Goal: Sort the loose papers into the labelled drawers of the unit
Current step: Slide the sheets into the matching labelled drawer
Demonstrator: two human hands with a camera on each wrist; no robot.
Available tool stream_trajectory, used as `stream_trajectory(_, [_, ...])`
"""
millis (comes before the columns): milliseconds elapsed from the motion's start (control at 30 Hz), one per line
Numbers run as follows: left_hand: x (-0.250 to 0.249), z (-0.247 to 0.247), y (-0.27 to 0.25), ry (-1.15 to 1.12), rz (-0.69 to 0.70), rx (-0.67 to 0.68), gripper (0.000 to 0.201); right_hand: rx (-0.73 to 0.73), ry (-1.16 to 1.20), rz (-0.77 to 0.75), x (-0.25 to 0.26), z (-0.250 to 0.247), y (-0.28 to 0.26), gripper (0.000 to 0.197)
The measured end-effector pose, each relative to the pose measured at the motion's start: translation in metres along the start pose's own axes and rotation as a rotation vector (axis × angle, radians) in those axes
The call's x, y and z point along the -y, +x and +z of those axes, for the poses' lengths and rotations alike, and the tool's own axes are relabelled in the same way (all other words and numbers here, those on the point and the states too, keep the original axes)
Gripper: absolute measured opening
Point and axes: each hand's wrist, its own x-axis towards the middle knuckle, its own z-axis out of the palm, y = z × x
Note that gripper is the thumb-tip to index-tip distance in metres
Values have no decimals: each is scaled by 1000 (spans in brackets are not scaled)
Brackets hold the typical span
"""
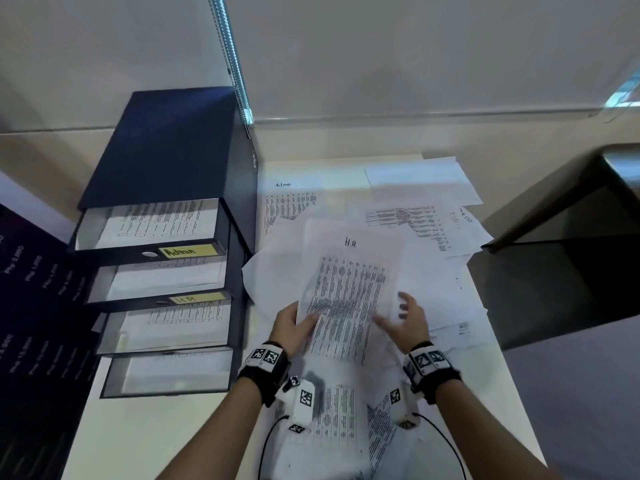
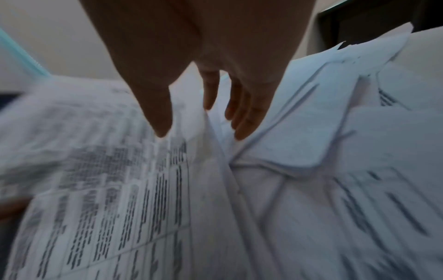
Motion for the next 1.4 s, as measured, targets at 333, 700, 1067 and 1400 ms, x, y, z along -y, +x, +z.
stream_trajectory(333, [-47, -44, -20, -178, 227, -148, 25, -24, 508, -359, 79, -22, -34, 27])
stream_trajectory(700, [-58, -69, -30, -32, 311, -292, 44, -90, 81, -503, 119, -9, -54, 18])
stream_trajectory(1067, [-47, -240, -127, -29, 124, -354, 45, 379, 113, -681, 210, 84, -115, 42])
stream_trajectory(1400, [3, -296, -213, -58, -74, -230, 52, 700, 402, -92, 198, 175, -141, 27])
